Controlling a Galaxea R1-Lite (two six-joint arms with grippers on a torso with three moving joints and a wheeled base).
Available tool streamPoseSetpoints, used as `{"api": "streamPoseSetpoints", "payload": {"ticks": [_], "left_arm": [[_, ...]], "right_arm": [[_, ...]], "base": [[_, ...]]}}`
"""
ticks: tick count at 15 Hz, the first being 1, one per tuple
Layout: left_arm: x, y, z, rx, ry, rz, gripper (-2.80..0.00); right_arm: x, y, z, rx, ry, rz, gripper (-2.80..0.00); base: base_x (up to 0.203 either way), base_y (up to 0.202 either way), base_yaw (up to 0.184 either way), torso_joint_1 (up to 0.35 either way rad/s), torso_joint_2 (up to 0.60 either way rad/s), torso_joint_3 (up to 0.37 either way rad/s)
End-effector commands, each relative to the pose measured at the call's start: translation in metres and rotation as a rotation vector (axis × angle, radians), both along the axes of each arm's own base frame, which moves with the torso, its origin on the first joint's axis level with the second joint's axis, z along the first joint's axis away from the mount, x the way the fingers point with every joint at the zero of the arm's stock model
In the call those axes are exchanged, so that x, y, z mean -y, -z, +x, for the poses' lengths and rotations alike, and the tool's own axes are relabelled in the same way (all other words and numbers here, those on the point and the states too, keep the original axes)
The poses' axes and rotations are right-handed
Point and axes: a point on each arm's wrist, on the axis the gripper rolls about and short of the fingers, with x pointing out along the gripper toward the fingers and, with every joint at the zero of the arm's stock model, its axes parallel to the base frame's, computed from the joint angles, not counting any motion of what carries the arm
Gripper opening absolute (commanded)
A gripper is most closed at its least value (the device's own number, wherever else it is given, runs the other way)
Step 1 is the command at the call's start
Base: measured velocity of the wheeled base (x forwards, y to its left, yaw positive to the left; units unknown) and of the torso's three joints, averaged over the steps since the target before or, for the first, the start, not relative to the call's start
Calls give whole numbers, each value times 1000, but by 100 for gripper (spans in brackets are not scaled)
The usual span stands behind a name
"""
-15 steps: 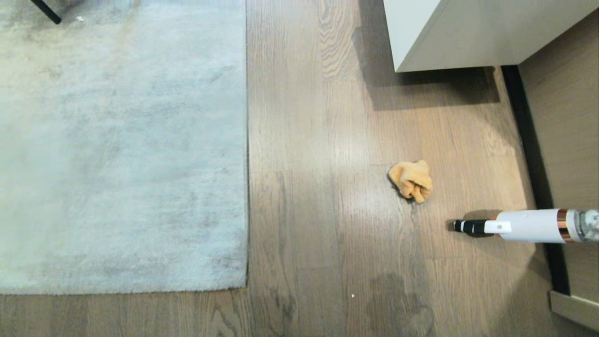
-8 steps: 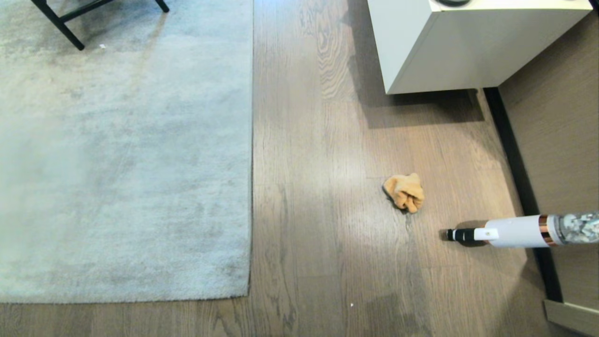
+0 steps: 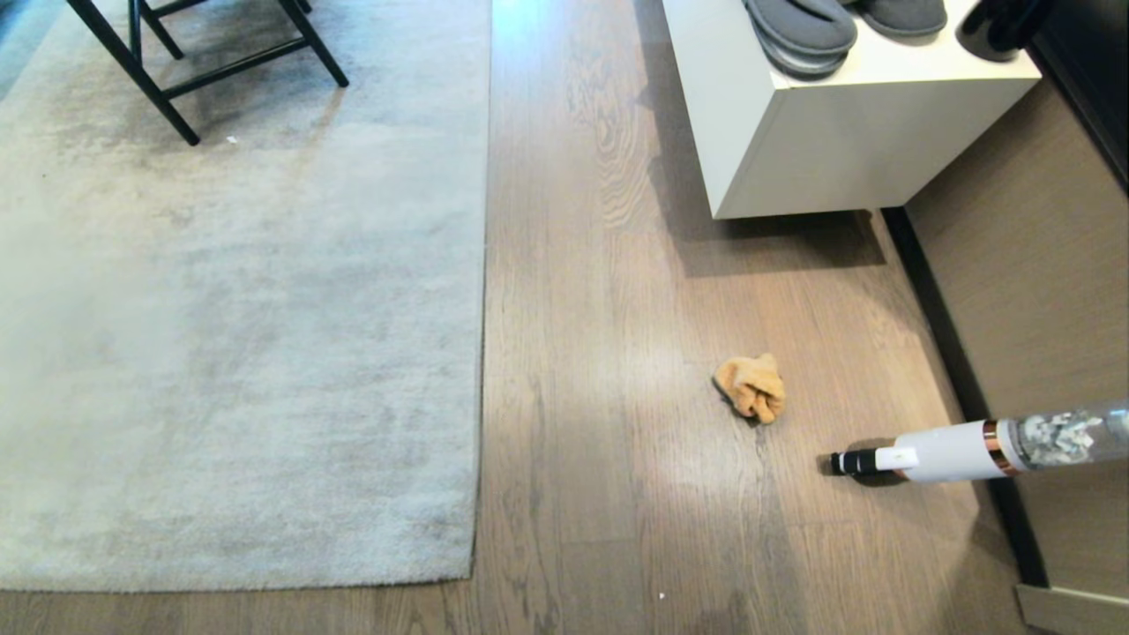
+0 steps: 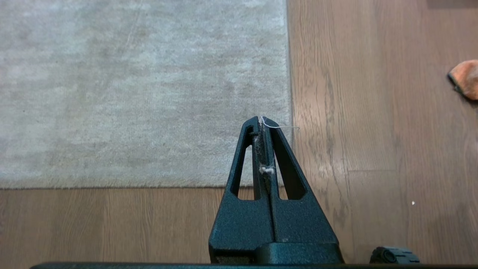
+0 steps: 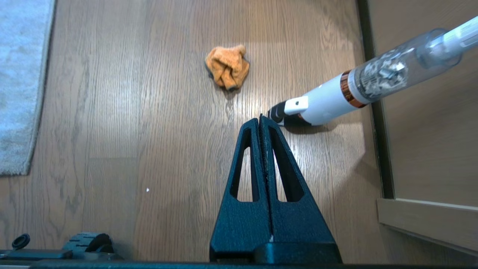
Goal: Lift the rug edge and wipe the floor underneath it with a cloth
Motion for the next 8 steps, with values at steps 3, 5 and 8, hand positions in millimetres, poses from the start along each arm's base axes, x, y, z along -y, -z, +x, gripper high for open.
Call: {"api": "streamPoseSetpoints", "payload": {"ticks": [3, 5, 8], "left_arm": [[0, 0, 0, 0, -1, 0, -280], [0, 0, 0, 0, -1, -1, -280], [0, 0, 0, 0, -1, -1, -280]], "right_arm": [[0, 0, 0, -1, -1, -1, -280], [0, 0, 0, -1, -1, -2, -280], [0, 0, 0, -1, -1, -1, -280]], "base": [[0, 0, 0, 1, 3, 199], [0, 0, 0, 4, 1, 204], [0, 0, 0, 3, 0, 200]]}}
